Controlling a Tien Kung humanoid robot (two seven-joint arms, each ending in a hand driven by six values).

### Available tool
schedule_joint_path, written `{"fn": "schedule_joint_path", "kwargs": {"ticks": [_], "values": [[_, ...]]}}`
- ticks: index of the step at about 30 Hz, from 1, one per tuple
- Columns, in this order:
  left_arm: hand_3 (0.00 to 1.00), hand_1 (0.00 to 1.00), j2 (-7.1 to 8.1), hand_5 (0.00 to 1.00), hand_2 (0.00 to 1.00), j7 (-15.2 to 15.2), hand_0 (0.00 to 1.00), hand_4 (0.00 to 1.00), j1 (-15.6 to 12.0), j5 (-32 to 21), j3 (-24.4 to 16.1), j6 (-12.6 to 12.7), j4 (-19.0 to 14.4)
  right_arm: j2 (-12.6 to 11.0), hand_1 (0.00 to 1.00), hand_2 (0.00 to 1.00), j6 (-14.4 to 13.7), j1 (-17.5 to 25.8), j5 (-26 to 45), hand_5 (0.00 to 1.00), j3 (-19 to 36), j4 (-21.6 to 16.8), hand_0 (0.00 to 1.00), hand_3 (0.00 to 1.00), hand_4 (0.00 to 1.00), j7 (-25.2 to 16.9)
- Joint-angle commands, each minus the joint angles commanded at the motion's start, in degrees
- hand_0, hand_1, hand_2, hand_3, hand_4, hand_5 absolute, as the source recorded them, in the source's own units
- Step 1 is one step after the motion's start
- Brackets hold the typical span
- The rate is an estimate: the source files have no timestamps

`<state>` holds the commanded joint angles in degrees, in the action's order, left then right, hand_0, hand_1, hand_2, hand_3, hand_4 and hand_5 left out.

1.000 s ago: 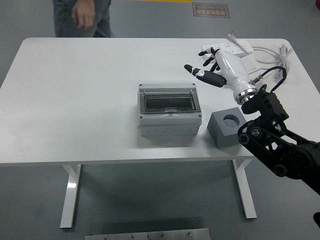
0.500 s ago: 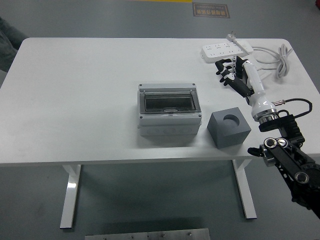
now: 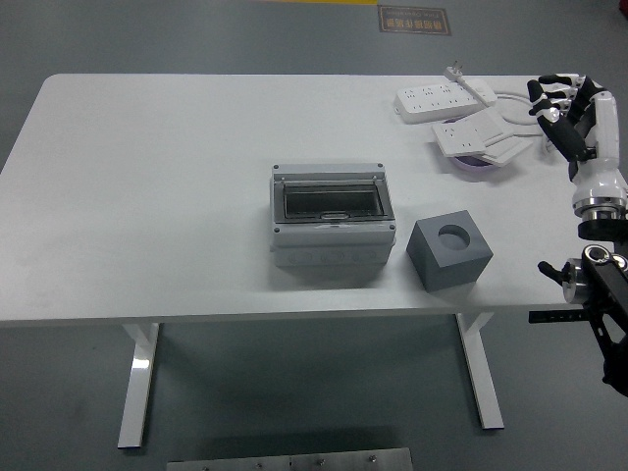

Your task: Fetch the battery,place it into the box,close the lid of the box

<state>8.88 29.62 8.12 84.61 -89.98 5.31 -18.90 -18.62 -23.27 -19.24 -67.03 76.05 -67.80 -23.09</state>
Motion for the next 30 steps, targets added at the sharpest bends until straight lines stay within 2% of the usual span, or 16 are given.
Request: {"fn": "schedule_joint_path", "kwargs": {"ticks": [1, 6, 7, 23, 30], "values": [[0.595, 0.720, -0.01, 0.197, 0.662, -0.02, 0.553, 0.697, 0.01, 0.00, 0.00, 0.00, 0.00, 0.03, 0.643, 0.669, -0.38, -0.27, -1.06, 0.421, 0.09, 0.36, 0.721, 0.783, 0.895, -0.12], [0.595, 0.720, -0.09, 0.197, 0.662, -0.09, 0.553, 0.697, 0.11, -0.02, -0.01, -0.01, 0.00, 0.35, 0.643, 0.669, -0.59, -1.19, -1.72, 0.421, -0.03, 2.08, 0.721, 0.783, 0.895, -0.79], [0.595, 0.719, -0.10, 0.196, 0.662, -0.10, 0.554, 0.697, 0.13, -0.01, -0.01, -0.04, 0.00, 0.42, 0.684, 0.691, -0.55, -1.25, -1.29, 0.442, -0.08, 2.26, 0.778, 0.765, 0.903, -0.95], [0.596, 0.719, 0.05, 0.195, 0.662, -0.05, 0.555, 0.697, -0.11, 0.34, -0.19, 0.14, 0.02, 1.87, 0.664, 0.649, 1.60, -0.44, 9.03, 0.464, -2.89, 3.75, 0.747, 0.716, 0.912, -3.33], [0.595, 0.719, 0.35, 0.196, 0.662, 0.09, 0.556, 0.697, -0.33, 0.18, -0.06, 0.21, 0.00, 1.95, 0.646, 0.641, 1.66, -0.45, 10.52, 0.470, -4.61, 3.35, 0.738, 0.695, 0.914, -3.61]]}}
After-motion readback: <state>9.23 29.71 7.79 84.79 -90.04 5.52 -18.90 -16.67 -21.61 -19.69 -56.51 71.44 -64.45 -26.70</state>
